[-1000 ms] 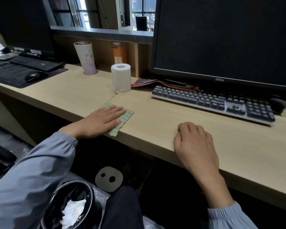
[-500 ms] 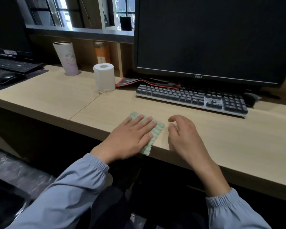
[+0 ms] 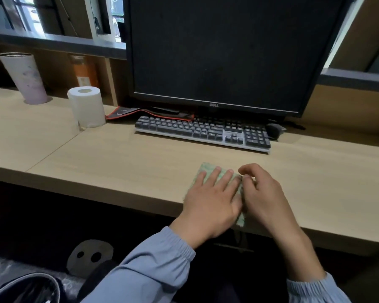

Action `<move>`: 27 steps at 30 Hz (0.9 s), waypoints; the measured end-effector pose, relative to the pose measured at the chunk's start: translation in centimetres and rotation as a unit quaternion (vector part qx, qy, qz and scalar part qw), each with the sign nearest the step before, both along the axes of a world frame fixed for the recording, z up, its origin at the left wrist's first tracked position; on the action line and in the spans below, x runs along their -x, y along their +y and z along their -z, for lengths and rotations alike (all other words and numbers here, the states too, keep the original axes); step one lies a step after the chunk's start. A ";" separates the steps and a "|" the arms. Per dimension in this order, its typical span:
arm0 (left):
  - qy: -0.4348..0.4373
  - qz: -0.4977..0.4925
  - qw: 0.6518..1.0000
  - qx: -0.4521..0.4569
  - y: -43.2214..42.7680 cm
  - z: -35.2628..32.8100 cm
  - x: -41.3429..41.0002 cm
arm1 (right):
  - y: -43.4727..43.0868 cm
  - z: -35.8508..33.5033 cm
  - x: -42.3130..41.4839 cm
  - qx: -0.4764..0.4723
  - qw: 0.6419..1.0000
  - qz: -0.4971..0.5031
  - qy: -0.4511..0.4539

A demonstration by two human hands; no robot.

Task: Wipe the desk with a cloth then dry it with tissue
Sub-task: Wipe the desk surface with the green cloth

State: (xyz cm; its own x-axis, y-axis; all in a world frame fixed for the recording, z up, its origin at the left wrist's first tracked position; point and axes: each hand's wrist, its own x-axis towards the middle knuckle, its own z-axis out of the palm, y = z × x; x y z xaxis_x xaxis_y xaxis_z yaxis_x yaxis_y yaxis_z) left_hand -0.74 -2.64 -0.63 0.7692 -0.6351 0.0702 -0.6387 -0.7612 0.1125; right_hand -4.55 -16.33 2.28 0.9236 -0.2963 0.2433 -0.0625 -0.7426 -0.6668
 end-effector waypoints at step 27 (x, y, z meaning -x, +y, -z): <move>-0.047 -0.014 0.995 0.082 -0.3 -0.8 -2.9 | -4.6 1.6 2.4 0.258 0.944 -0.087 0.187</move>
